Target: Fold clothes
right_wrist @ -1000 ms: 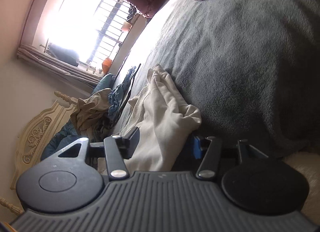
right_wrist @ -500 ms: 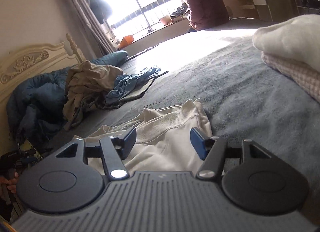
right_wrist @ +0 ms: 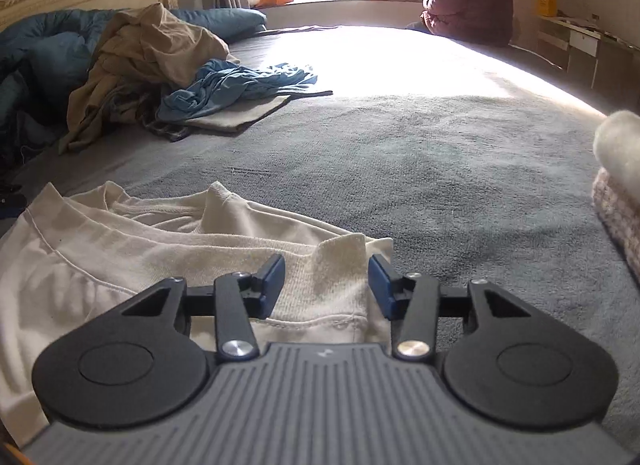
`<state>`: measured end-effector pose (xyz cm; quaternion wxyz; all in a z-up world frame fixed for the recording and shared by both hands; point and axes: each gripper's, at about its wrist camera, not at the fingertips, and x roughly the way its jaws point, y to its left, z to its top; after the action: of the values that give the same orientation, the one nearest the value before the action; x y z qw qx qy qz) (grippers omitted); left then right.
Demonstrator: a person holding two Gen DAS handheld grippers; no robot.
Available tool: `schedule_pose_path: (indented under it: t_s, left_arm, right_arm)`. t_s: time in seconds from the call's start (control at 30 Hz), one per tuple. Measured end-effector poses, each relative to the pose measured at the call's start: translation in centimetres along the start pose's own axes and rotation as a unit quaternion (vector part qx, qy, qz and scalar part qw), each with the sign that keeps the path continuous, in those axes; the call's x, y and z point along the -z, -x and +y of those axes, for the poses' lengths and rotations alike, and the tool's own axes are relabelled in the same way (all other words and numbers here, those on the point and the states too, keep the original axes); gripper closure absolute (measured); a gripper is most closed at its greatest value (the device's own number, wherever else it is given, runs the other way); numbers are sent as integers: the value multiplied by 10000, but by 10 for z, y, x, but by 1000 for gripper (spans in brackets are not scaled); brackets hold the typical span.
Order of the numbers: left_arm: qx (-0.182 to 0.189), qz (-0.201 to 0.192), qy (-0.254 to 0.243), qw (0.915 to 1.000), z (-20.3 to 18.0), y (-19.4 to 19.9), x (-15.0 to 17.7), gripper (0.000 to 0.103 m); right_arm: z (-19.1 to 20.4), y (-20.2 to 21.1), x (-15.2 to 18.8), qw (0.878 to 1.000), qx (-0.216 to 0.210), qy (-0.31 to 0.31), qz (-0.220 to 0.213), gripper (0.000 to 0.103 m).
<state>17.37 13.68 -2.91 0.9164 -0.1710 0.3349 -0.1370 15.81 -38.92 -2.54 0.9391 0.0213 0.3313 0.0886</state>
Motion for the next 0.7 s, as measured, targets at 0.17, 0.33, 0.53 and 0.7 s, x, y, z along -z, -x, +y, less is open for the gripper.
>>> schedule_pose_path:
  t_s: [0.17,0.33,0.53,0.7]
  left_arm:
    - [115,-68,-86,9999,1,5,1,39]
    - [213,-137,-294,9992,-3,12,0,39]
    - [303,-147,-911,9953,-22,10,-2,39]
    - [-75,-58,-1179,9930,-30,-9,-6,38]
  right_arm:
    - [4,-7,-4,9997,-70,236,40,77]
    - [-4,-12,-6,9999,124,37,13,75]
    - [-18,-11,-2,9993,-156,-320,75,75]
    - [-22,-3,0,9984,-322,-456,-48,81]
